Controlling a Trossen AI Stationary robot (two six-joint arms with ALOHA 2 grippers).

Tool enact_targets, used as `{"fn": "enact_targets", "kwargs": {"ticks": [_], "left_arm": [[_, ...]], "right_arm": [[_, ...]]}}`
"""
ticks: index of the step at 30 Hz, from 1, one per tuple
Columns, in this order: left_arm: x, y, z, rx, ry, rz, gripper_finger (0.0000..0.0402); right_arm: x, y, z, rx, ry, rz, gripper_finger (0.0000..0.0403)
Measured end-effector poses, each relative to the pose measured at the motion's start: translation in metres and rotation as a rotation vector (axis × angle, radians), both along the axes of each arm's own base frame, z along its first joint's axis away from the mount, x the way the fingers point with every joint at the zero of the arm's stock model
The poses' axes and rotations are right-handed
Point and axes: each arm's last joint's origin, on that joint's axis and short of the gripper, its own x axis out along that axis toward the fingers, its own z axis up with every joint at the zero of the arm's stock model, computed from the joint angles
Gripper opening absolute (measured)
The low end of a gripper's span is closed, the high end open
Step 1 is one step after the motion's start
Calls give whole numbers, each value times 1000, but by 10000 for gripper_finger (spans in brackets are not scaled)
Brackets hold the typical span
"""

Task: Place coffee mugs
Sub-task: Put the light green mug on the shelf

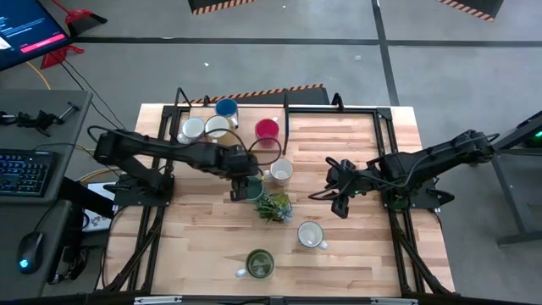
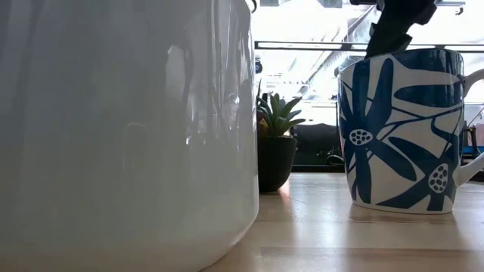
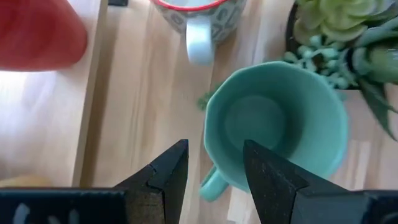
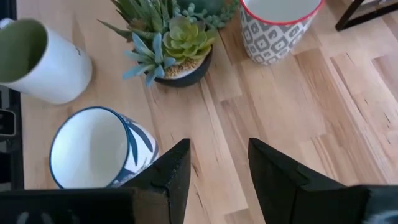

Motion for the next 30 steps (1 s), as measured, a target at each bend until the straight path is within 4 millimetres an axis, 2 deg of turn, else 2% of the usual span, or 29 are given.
{"fn": "enact_targets", "kwargs": {"ticks": [8, 21, 30], "left_arm": [[8, 5, -12, 1, 20, 18, 145], [25, 6, -43, 8, 98, -23, 145], [31, 11, -48, 19, 80, -48, 145]], "right_arm": [[-1, 0, -1, -10, 19, 6, 138], [-2, 0, -1, -9, 22, 8, 138], [-2, 0, -1, -8, 22, 8, 138]]}}
